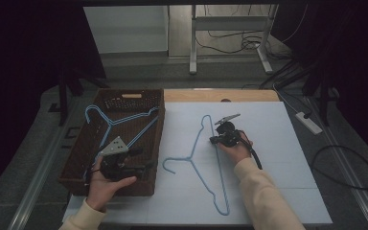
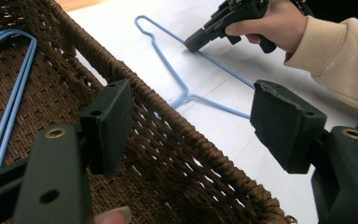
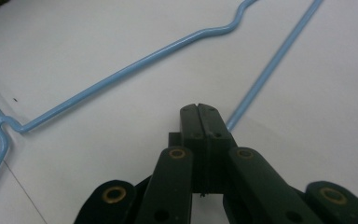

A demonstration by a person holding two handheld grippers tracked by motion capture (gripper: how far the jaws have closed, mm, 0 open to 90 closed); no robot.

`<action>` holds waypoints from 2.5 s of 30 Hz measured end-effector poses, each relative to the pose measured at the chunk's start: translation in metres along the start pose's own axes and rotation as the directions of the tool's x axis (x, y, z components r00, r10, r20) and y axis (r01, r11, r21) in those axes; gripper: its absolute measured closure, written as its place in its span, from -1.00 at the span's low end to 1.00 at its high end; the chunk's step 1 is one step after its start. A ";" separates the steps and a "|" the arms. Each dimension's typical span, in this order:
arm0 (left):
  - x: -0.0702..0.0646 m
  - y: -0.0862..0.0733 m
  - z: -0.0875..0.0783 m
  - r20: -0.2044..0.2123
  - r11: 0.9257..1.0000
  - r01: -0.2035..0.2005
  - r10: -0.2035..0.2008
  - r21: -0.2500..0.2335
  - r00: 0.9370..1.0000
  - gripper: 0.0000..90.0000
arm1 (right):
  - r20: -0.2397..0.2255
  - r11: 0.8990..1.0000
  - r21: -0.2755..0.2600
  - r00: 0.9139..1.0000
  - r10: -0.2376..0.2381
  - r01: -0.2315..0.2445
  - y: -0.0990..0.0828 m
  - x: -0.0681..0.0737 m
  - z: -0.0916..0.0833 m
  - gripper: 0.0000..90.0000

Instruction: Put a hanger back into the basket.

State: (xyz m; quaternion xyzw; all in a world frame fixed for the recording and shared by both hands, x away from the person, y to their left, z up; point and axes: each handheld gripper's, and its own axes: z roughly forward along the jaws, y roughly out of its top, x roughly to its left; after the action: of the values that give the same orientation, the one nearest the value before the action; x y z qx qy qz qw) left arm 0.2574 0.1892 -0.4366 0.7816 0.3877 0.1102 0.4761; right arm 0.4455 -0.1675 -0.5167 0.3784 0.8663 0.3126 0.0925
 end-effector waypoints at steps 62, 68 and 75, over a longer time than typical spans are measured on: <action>-0.004 0.002 0.006 0.027 1.000 0.005 -0.005 0.000 1.000 -0.32 | 0.058 0.989 -0.069 0.989 0.137 -0.133 -0.104 -0.021 -0.124 0.77; -0.004 0.001 0.006 0.025 1.000 0.002 -0.002 -0.003 1.000 -0.32 | -0.001 0.997 -0.031 0.997 0.073 -0.073 -0.073 -0.012 -0.097 0.26; -0.004 0.000 0.006 0.026 1.000 -0.008 0.008 -0.006 1.000 -0.32 | -0.007 0.998 0.016 0.998 0.057 -0.057 -0.047 -0.007 -0.071 0.07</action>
State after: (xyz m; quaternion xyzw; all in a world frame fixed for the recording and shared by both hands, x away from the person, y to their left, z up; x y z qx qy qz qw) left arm 0.2579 0.1818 -0.4390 0.7832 0.3778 0.1030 0.4830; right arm 0.3946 -0.2303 -0.4902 0.4026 0.8579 0.3097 0.0775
